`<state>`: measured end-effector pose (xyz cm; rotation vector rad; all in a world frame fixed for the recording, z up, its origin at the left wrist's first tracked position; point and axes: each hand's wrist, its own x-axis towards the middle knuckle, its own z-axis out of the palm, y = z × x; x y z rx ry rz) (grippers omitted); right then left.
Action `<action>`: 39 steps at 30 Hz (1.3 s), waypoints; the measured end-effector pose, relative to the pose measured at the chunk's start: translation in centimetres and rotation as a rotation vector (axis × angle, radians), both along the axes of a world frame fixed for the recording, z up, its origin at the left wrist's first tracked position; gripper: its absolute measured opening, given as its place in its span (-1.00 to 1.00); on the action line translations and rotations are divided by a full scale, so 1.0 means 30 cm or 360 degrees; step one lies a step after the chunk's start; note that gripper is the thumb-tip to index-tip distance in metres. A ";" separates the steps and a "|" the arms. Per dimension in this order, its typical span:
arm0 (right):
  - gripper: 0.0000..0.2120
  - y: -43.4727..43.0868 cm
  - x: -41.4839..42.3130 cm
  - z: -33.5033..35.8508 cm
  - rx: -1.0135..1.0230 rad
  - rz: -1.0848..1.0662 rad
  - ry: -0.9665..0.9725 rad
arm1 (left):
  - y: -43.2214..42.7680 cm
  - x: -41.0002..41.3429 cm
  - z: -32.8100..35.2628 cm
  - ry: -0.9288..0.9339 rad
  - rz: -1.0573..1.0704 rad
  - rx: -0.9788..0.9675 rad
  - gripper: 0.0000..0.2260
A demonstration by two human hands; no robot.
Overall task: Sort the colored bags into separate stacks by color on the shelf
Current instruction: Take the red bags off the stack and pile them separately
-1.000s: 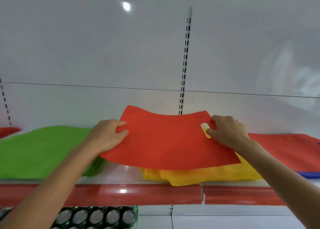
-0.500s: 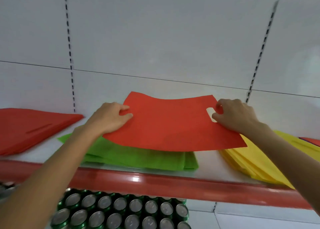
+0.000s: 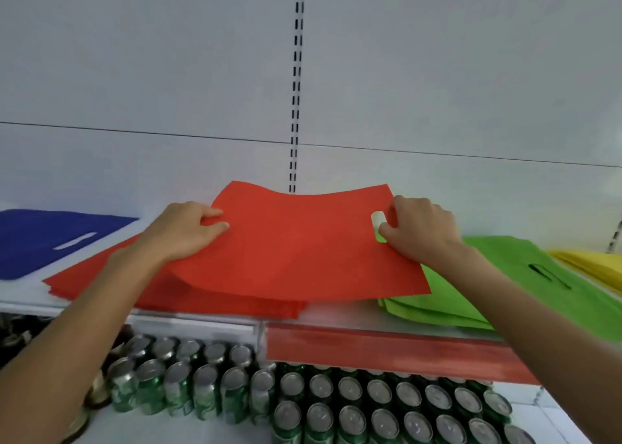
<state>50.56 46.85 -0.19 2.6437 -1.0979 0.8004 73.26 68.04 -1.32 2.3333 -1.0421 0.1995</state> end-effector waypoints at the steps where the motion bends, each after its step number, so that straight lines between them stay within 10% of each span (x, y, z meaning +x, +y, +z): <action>1: -0.69 0.036 0.052 -0.001 -0.0011 0.0019 0.0012 | 0.039 0.043 -0.004 0.0019 0.0036 0.0004 -0.64; 39: -0.85 0.344 0.438 -0.150 0.0349 0.0054 0.0240 | 0.286 0.395 -0.130 0.0119 0.0129 0.0334 -0.56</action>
